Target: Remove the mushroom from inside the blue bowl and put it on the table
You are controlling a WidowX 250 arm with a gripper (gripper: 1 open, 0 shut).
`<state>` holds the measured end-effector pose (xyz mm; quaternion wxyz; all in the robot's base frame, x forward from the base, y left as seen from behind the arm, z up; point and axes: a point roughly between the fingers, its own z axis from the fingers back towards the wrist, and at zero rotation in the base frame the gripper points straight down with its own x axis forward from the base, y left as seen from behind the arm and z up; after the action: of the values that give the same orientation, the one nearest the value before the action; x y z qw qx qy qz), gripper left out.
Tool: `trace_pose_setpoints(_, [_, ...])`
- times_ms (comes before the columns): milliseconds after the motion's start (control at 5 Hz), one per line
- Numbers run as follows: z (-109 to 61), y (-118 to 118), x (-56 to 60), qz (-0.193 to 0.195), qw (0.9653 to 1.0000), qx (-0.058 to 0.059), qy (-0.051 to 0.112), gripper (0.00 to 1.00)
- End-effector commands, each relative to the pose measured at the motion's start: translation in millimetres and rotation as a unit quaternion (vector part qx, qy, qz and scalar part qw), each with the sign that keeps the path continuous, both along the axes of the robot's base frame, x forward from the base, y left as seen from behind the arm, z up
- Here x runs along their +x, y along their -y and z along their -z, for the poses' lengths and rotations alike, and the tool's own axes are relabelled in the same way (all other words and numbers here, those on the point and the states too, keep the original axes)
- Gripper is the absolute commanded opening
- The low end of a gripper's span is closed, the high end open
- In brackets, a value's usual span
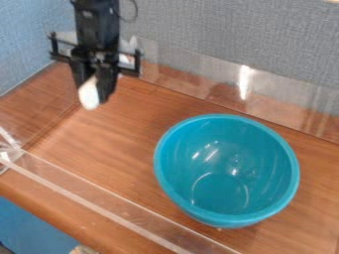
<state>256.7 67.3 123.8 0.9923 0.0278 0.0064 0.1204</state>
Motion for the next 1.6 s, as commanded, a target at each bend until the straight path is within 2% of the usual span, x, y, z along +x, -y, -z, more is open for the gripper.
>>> trace_pose_setpoints(0, [11.3,8.6,4.9,0.012,0.9999,0.005,0.01,0.0])
trace_pose_setpoints(200, [23.5,19.8,12.2,0.025,0.9996,0.0,0.008,0.0])
trace_pose_setpoints(400, [40.3,29.7,17.6,0.038,0.9993,-0.001,0.003,0.0])
trace_pose_setpoints(800, [45.7,31.3,29.7,0.088,0.9961,0.001,0.002,0.0])
trace_pose_setpoints(1200, [55.8,14.6,37.9,0.13,0.9915,0.003,0.002,0.0])
trace_pose_setpoints(1400, [48.4,7.3,42.2,0.138,0.9904,0.004,0.004,0.0])
